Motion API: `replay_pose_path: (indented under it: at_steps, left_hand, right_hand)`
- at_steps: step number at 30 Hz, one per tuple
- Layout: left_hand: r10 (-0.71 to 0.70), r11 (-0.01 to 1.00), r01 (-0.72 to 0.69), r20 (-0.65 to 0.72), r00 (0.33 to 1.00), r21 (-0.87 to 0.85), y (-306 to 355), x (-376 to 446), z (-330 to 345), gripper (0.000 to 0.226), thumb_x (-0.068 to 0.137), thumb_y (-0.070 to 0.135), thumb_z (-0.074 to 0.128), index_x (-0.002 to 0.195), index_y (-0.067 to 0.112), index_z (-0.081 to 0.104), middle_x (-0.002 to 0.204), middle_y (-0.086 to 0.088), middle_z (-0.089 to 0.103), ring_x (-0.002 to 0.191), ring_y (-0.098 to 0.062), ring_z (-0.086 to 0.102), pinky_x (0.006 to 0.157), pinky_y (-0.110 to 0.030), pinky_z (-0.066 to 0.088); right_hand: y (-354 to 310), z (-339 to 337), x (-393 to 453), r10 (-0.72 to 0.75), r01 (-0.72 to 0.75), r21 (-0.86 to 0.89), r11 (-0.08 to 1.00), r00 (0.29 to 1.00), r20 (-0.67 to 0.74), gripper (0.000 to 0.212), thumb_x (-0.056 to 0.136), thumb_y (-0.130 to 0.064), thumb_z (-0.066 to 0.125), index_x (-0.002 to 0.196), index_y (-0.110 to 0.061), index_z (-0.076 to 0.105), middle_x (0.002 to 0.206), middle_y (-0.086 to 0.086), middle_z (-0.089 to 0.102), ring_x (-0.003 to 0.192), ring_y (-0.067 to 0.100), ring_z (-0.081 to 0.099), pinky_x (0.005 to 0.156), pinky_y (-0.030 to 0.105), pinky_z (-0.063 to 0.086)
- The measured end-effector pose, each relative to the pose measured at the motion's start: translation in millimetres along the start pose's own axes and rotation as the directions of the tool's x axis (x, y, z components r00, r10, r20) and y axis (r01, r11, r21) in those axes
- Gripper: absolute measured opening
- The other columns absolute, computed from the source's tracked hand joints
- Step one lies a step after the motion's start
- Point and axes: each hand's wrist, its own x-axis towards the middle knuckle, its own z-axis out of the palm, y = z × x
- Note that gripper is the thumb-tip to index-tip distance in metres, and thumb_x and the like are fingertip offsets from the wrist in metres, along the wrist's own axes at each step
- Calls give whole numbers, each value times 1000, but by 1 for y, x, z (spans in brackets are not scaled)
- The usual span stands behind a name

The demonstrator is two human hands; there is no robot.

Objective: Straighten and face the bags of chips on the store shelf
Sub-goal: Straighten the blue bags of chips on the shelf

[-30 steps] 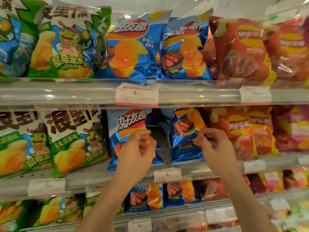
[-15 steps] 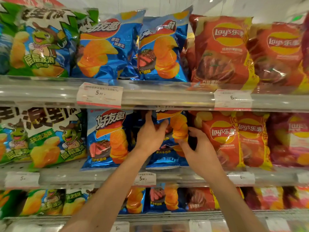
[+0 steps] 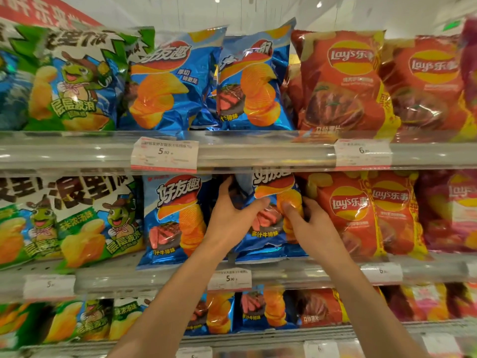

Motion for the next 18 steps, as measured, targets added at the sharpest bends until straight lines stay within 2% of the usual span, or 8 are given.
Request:
replay_pose_path:
  at_steps: [3, 5, 7, 9, 11, 14, 16, 18]
  left_hand:
    - [-72, 997, 72, 6, 997, -33, 7, -7, -9, 88, 76, 61, 77, 149, 37, 33, 118, 19, 62, 104, 0, 58, 70, -8, 40]
    - [-83, 996, 83, 2, 997, -30, 7, -12, -15, 67, 78, 61, 75, 135, 50, 41, 116, 23, 62, 105, 4, 60, 69, -8, 43]
    - [-76, 997, 75, -12, 997, -32, 7, -17, -24, 44, 79, 59, 76, 109, 62, 43, 109, 30, 64, 97, 16, 60, 66, -6, 47]
    - [-68, 997, 66, -44, 997, -50, 8, -22, -36, 41, 80, 57, 76, 102, 63, 42, 96, 41, 63, 88, 25, 56, 69, -10, 50]
    - [-71, 996, 66, -80, 994, -63, 9, -25, -48, 49, 79, 58, 76, 116, 58, 44, 90, 46, 58, 90, 19, 58, 68, -11, 49]
    - [-72, 997, 70, -135, 988, -21, 9, -29, -73, 93, 73, 66, 75, 151, 39, 32, 118, 27, 50, 107, -1, 53, 77, -16, 44]
    - [-56, 998, 61, -156, 986, 24, 10, -33, -89, 96, 71, 69, 76, 151, 37, 33, 129, 16, 51, 102, 4, 59, 78, -17, 48]
    - [-29, 998, 37, -179, 983, 43, 10, -35, -103, 97, 66, 70, 76, 149, 37, 36, 129, 16, 53, 96, 10, 58, 74, -13, 46]
  right_hand:
    - [-3, 1, -10, -25, 24, 40, 999, 999, 27, 47, 91, -53, 61, 129, -28, 56, 98, -11, 71, 83, 4, 69, 74, 27, 56]
    - [-7, 0, -18, -51, 49, 44, 998, 998, 47, 47, 90, -53, 62, 130, -28, 56, 105, -11, 70, 93, 5, 67, 78, 25, 53]
    - [-12, 0, -23, -76, 72, 45, 996, 994, 78, 42, 89, -55, 61, 123, -31, 58, 102, -14, 69, 87, -2, 66, 70, 16, 50]
    - [-17, 0, -23, -68, 59, 95, 994, 993, 98, 36, 88, -63, 55, 116, -39, 57, 100, -19, 67, 86, -5, 64, 69, 15, 47]
    - [-22, 0, -16, -48, 43, 107, 993, 998, 46, 32, 92, -64, 47, 109, -40, 60, 101, -21, 65, 93, -2, 61, 73, 21, 44]
    - [-19, 10, 4, -72, 61, -189, 980, 996, -54, 45, 98, -54, 46, 117, -17, 63, 113, 9, 68, 109, 32, 61, 83, 36, 44]
    - [-16, 21, 16, 5, 0, -411, 911, 1000, 11, 66, 96, -59, 47, 133, -6, 51, 131, 24, 57, 122, 42, 51, 99, 44, 43]
    - [-15, 33, 22, 129, -70, -524, 849, 989, 77, 88, 89, -71, 46, 145, -4, 35, 143, 26, 45, 130, 44, 43, 107, 48, 38]
